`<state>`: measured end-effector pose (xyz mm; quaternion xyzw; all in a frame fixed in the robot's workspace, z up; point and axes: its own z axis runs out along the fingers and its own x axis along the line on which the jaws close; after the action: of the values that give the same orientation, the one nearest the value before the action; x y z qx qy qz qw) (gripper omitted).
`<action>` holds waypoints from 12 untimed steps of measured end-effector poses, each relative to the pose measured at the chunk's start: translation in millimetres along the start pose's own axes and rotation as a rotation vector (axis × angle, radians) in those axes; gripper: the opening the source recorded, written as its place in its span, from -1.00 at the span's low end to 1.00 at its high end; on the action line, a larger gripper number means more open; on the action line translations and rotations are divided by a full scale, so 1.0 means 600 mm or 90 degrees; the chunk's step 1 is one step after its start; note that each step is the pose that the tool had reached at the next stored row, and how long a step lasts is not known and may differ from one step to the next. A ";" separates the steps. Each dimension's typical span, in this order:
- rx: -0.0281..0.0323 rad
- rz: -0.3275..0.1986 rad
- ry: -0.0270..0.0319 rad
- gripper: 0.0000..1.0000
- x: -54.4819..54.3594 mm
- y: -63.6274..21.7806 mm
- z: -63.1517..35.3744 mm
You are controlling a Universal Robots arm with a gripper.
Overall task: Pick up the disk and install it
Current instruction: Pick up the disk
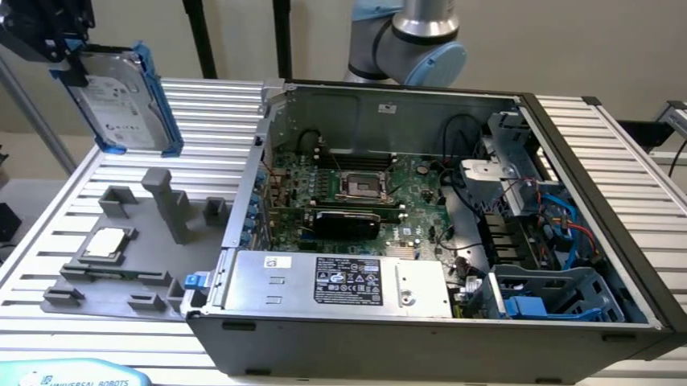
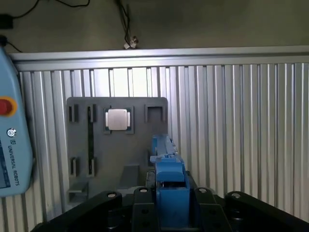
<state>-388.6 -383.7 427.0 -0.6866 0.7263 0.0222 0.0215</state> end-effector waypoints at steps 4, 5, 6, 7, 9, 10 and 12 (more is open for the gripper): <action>-0.0005 0.000 -0.0024 -0.35 -0.001 -0.030 -0.030; -0.0007 0.000 -0.0027 -0.35 -0.001 -0.038 -0.038; -0.0009 0.000 -0.0029 -0.35 -0.001 -0.045 -0.045; -0.0011 0.000 -0.0030 -0.35 -0.001 -0.053 -0.053; -0.0017 0.000 -0.0030 -0.35 0.000 -0.068 -0.067; -0.0019 0.000 -0.0030 -0.35 0.000 -0.075 -0.073; -0.0022 0.000 -0.0031 -0.35 0.002 -0.091 -0.086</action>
<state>-334.1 -391.1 478.0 -0.6865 0.7263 0.0252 0.0221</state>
